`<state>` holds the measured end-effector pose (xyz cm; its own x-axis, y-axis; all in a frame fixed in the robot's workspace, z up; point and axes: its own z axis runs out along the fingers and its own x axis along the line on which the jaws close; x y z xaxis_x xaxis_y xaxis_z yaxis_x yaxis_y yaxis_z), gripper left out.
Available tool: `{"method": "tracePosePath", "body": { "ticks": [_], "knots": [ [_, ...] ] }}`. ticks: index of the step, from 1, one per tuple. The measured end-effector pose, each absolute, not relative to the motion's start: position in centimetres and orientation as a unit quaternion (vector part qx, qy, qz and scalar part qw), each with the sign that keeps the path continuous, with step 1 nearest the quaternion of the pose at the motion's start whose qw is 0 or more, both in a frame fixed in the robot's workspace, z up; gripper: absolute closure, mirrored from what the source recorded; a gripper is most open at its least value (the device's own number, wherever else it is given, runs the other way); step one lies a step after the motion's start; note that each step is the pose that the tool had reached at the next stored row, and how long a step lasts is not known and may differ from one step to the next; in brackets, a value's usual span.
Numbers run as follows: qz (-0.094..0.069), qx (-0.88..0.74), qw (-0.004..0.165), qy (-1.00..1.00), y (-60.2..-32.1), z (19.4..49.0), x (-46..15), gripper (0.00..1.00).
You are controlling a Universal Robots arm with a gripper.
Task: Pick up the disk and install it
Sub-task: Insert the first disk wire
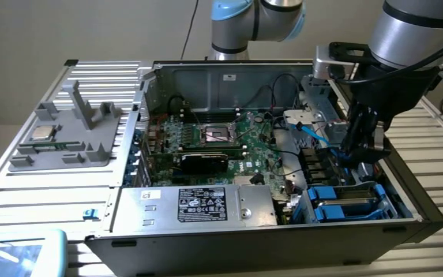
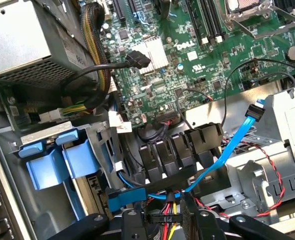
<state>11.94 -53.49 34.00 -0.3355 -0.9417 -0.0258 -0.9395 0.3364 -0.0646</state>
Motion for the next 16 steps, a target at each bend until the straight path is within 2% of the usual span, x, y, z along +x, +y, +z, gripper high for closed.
{"method": "tracePosePath", "body": {
  "ticks": [9, 16],
  "knots": [
    [-0.039, -0.576, 0.016, 0.817, -53.15, 34.26, 11.01, 0.63],
    [-0.047, -0.558, 0.016, 0.828, -53.15, 34.13, 10.93, 0.63]
  ]
}}
